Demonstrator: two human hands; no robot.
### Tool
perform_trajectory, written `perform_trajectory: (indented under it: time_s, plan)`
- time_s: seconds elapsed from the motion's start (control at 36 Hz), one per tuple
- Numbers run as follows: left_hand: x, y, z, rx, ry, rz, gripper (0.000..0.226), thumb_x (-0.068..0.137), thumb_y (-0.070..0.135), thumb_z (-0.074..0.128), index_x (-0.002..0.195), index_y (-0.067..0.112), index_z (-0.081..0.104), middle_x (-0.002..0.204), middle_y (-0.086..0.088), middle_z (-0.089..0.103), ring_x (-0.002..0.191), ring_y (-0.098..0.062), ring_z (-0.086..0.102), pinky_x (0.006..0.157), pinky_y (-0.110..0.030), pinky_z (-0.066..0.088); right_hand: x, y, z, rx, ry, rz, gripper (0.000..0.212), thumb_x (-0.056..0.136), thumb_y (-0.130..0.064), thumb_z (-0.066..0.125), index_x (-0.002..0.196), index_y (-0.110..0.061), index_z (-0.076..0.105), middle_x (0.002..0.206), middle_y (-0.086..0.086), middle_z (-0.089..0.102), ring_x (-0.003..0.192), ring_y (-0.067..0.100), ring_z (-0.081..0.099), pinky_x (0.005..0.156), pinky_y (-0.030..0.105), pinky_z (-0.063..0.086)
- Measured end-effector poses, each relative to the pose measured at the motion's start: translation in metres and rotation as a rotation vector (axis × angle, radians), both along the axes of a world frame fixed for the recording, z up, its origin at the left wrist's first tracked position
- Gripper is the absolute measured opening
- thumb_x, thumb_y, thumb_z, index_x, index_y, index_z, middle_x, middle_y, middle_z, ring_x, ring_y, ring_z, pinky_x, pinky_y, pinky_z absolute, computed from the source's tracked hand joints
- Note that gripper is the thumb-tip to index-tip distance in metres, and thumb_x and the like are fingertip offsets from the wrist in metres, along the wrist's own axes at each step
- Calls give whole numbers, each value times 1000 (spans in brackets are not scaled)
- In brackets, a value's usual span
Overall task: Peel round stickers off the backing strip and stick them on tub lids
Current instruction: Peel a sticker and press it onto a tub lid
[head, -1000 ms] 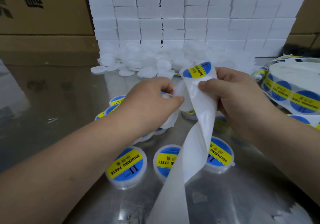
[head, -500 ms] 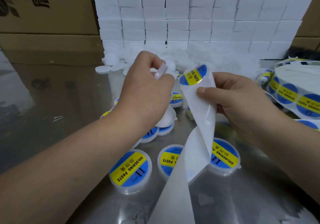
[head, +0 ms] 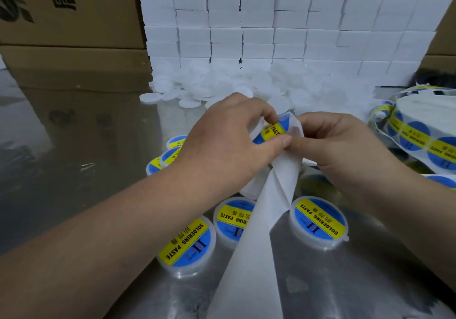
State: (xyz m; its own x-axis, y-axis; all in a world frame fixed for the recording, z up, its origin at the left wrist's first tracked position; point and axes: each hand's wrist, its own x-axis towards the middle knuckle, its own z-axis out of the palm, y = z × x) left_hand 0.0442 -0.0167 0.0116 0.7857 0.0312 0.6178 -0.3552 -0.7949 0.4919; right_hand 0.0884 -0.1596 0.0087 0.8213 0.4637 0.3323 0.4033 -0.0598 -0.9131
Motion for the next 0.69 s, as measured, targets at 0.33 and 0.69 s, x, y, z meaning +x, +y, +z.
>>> perform_trajectory:
  time_s: [0.33,0.69]
  plan:
    - [4,10,5,-308,3,98,12,82,34,58,70,34,60,85,11,62,80,2,54,69,-16,43,2,-1,0,-5,-8,-6,21,85,-5,57,78,-18,72,80,4,73,71,12,67,64,22,54]
    - [2,5,-1,55,64,10,24,74,41,62,97,36,66,96,10,57,92,-4,50,78,-24,38,-4,-2,5,-54,-70,56,15,73,-4,58,74,-12,71,77,13,68,69,14,59,64,24,46]
